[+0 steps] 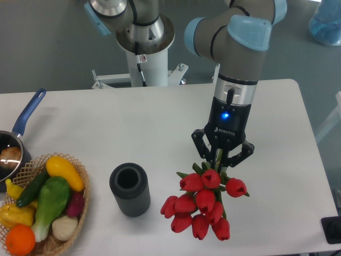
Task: Insert the flowers into the vase
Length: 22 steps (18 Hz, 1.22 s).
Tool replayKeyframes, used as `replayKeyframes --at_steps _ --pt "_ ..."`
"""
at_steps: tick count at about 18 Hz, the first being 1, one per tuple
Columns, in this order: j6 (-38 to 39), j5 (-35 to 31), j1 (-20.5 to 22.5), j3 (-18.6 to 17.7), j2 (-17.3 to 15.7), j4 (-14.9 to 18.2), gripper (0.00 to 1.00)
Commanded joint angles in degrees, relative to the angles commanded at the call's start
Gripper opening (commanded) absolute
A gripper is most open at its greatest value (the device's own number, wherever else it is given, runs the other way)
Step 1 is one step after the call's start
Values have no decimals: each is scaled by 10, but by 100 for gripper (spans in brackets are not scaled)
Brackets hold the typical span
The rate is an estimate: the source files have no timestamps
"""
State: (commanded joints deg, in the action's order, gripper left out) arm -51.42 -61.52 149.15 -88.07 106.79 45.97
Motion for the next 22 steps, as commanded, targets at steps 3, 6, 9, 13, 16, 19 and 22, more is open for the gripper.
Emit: replayKeyframes --at_steps 3,6,9,13,16,19,22 --pt "1 -1 0 -6 -1 -18 18" --pt "3 0 0 -12 -2 -19 18" --pt "16 1 0 -13 -3 -20 18" --pt "25 26 0 -14 -3 -20 18" --pt "23 66 -4 3 -1 -23 18" --pt "22 123 -18 13 17 -65 18" --pt "14 189 -31 15 23 -74 18"
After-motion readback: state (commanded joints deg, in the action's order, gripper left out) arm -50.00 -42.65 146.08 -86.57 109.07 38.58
